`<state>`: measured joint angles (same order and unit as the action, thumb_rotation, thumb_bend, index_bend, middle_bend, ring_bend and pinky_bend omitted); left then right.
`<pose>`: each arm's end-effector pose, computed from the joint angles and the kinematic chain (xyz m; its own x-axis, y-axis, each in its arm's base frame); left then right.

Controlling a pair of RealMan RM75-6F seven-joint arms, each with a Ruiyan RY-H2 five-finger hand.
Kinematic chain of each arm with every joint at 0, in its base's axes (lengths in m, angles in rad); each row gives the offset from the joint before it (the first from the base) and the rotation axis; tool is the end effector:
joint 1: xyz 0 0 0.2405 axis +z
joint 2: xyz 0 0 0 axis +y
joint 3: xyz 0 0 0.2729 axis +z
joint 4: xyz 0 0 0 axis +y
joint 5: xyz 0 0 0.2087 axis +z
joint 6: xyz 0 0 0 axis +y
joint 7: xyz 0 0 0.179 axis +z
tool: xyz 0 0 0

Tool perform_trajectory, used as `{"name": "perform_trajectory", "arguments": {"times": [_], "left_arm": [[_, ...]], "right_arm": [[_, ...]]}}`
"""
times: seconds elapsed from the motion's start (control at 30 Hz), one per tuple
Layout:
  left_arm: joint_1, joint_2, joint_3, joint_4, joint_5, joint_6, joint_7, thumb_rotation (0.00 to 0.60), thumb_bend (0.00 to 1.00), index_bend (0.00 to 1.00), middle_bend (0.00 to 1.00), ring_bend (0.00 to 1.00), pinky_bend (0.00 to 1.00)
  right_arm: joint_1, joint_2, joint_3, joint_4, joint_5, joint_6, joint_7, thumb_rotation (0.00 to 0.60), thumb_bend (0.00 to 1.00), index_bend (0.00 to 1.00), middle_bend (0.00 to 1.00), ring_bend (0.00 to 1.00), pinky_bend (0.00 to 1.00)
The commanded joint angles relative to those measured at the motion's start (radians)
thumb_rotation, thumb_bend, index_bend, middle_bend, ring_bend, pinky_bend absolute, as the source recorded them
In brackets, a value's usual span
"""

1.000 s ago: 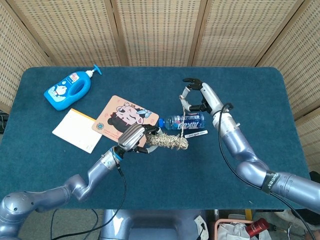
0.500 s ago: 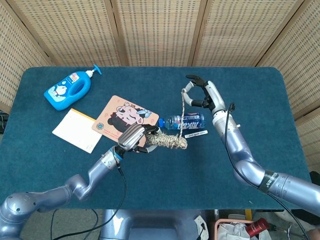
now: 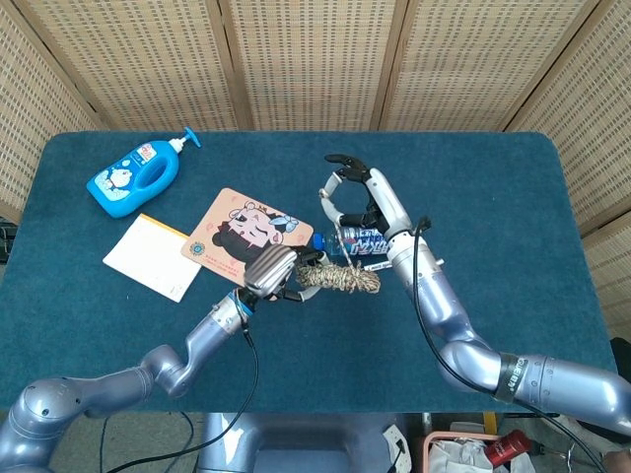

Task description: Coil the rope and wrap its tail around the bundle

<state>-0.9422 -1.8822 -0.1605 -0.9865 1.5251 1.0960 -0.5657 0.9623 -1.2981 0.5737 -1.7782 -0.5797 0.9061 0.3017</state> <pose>-0.0503 0.4009 -0.0938 -0.0345 0.4005 0.9156 0.7726 -0.5704 0.2787 -0.0116 -0.4495 0.0955 -0.5709 -0.3581 0.7388 -0.7711 -0.0752 -0.6323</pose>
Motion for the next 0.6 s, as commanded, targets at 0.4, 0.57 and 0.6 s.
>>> {"name": "perform_trajectory", "arguments": {"times": [0.4, 0.57, 0.6], "left_arm": [[0.009, 0.007, 0.042, -0.009, 0.056, 0.037, -0.025, 0.600, 0.82, 0.64, 0.53, 0.45, 0.53], [0.013, 0.013, 0.057, -0.001, 0.080, 0.060, -0.060, 0.600, 0.82, 0.65, 0.54, 0.45, 0.53], [0.014, 0.014, 0.059, 0.000, 0.083, 0.062, -0.065, 0.600, 0.82, 0.65, 0.54, 0.45, 0.53]], "right_arm": [[0.073, 0.018, 0.029, 0.097, 0.203, -0.059, -0.084, 0.600, 0.52, 0.72, 0.15, 0.00, 0.00], [0.081, 0.038, 0.028, 0.135, 0.312, -0.122, -0.084, 0.600, 0.52, 0.72, 0.15, 0.00, 0.00], [0.083, 0.044, 0.026, 0.143, 0.336, -0.139, -0.085, 0.600, 0.52, 0.72, 0.15, 0.00, 0.00]]}}
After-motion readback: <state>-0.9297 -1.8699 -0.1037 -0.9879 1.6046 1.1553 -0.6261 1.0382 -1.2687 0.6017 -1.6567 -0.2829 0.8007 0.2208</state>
